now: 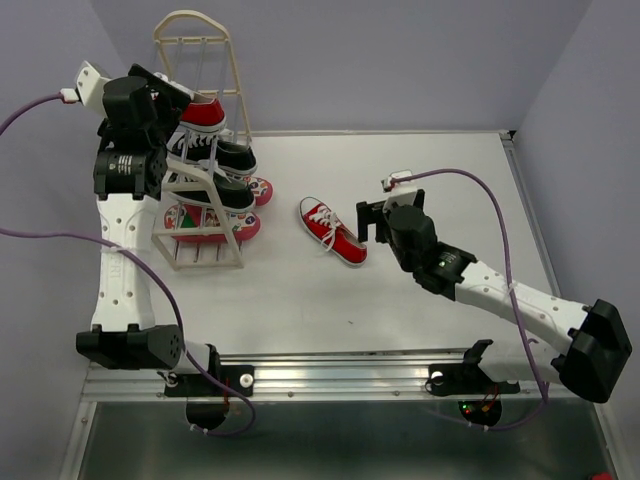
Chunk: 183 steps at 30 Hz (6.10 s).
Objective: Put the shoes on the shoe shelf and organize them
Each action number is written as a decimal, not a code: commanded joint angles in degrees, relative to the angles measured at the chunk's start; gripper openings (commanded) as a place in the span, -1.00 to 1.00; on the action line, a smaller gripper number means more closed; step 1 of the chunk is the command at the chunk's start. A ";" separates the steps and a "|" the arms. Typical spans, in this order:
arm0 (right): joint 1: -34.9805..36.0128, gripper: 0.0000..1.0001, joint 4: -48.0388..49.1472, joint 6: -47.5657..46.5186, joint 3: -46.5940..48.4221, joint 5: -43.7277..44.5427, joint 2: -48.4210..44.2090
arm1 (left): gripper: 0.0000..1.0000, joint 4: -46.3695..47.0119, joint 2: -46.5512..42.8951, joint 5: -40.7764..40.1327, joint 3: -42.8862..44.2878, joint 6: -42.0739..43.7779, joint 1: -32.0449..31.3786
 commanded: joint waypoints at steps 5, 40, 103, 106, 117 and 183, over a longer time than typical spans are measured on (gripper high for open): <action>0.09 1.00 -1.98 -4.42 0.54 -24.43 3.13 | 0.98 7.95 -8.32 10.11 -0.84 6.84 -3.43; -6.68 -0.99 30.25 -16.21 -9.02 -35.34 23.81 | 0.98 13.22 -7.19 -0.52 -21.41 5.09 -39.93; -6.06 1.00 23.51 -3.37 -17.48 -43.59 -3.95 | -1.00 10.15 16.64 -2.19 -10.07 5.52 -43.80; -6.06 1.00 23.51 -3.45 -19.49 -45.79 -12.11 | -1.00 7.87 16.46 -4.73 -1.14 7.89 -43.80; -6.06 1.00 23.07 -3.19 -21.87 -32.62 -16.38 | -1.00 -0.23 15.78 -22.92 27.11 13.00 -43.80; -8.94 1.00 5.07 13.12 -10.28 -5.99 -2.48 | 0.98 3.99 -10.08 -5.61 0.66 11.76 -13.29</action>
